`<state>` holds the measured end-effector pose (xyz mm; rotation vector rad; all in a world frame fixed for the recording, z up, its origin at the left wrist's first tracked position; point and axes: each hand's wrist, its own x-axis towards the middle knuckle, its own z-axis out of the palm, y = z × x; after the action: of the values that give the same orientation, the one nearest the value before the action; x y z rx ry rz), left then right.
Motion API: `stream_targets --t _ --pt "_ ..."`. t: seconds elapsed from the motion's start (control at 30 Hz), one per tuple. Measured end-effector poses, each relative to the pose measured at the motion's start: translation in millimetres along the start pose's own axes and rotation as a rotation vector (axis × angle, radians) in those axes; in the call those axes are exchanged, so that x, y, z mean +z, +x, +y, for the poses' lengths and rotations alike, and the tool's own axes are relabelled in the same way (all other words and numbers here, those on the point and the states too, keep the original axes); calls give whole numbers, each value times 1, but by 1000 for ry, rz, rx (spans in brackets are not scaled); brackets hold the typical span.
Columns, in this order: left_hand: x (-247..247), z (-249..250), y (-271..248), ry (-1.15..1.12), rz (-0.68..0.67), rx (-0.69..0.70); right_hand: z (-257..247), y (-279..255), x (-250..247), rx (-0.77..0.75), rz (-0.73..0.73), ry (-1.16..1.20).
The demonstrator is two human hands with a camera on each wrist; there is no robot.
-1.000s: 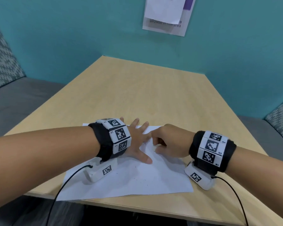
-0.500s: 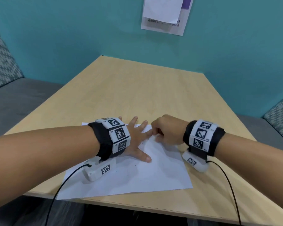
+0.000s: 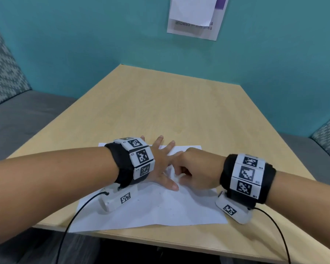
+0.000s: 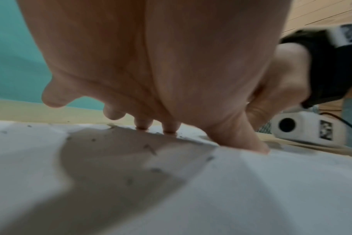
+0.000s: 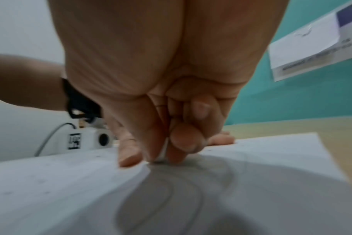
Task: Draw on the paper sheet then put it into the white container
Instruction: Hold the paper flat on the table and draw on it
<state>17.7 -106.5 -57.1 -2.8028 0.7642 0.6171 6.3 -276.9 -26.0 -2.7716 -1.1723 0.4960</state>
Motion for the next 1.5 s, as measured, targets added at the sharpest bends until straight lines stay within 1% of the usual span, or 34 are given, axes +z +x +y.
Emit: stream_targets --t 0.03,0.07,0.13,0.17,0.2,0.23,0.27,0.33,0.37,0.4,0.5,0.53,0.57,0.67,0.7,0.8,0.87,0.97,1.17,1.3,1.4,1.5 --pt "0 0 0 -1 0 1 -2 0 2 -9 -20 0" --pt "0 0 1 4 3 2 3 1 -1 13 -10 -27" --pt "-1 0 -1 14 6 -6 26 9 -16 147 60 -62" --pt "-1 1 -2 16 5 -8 35 9 -21 191 83 -60" --pt "-1 2 -2 20 4 -10 39 8 -22 205 97 -54" --pt "-1 2 -3 22 2 -10 36 6 -20 189 103 -46" --pt "-1 1 -3 21 -5 -8 26 3 -15 143 89 -38" --pt "-1 0 -2 2 -7 10 5 -5 -3 49 20 13" --pt "-2 0 -1 -7 -3 16 3 -6 -1 35 -6 19" --pt "-3 0 -2 -6 -5 15 7 -4 -4 54 -8 -2" --pt "-5 2 -4 8 -31 -10 36 4 -22 196 75 -42" --pt "-4 3 -3 8 -34 -10 39 3 -22 204 93 -38" --pt "-3 2 -2 11 -36 -8 35 1 -19 184 96 -35" --pt "-1 -1 2 1 -29 3 8 -7 -1 49 19 -13" --pt "-1 -1 2 -1 -31 3 7 -7 -1 42 15 -12" --pt "-5 1 -2 19 -54 -14 28 0 -18 153 70 -70" --pt "-5 2 -3 25 -46 -8 36 -1 -19 185 90 -71" --pt "-4 -4 -2 50 -32 1 31 -6 -8 147 62 -27" --pt "-15 -6 3 101 -50 7 37 -5 -15 213 97 -21" --pt "-18 8 6 34 -19 60 36 -5 -11 212 96 -5" --pt "-14 14 10 -2 7 74 34 -7 -12 226 110 -4" --pt "-12 14 13 15 14 81 20 -12 -1 133 68 13"
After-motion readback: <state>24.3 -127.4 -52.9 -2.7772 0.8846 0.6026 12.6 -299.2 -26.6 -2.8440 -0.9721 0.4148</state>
